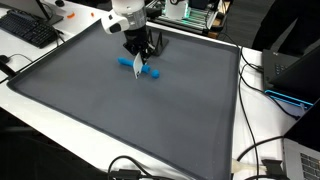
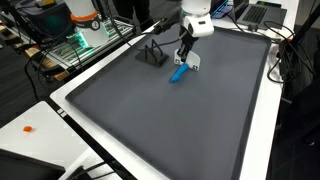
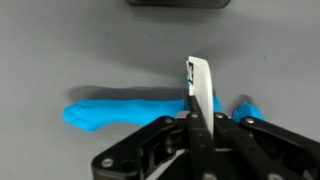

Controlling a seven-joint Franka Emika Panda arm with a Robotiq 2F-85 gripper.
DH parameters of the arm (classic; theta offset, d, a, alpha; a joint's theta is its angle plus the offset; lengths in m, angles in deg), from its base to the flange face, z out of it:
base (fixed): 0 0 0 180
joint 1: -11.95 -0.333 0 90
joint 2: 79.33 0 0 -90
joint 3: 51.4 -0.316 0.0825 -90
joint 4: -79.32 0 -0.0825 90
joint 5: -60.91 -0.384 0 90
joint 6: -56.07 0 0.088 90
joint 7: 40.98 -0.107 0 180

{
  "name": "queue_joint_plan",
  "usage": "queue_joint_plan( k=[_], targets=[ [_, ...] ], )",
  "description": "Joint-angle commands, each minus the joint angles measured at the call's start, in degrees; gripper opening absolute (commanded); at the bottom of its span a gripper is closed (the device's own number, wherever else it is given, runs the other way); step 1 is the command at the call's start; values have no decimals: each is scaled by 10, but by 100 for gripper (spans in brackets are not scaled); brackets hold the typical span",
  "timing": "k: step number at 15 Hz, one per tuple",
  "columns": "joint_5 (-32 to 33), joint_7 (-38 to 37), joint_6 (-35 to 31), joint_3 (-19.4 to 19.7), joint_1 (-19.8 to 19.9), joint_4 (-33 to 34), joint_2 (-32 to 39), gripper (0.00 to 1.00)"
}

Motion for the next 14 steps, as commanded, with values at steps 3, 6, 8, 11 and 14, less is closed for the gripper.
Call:
queue_joint_plan(
  k=[3,6,8,11,14],
  targets=[
    [-5,-15,19,-4,-3,2,-4,1],
    [2,-23,26,-1,-6,5,-7,1],
    [5,-26,27,1,-6,8,-11,1],
    [4,-26,29,2,-4,13,-18,1],
    [7,-26,30,4,-3,17,-27,1]
  ],
)
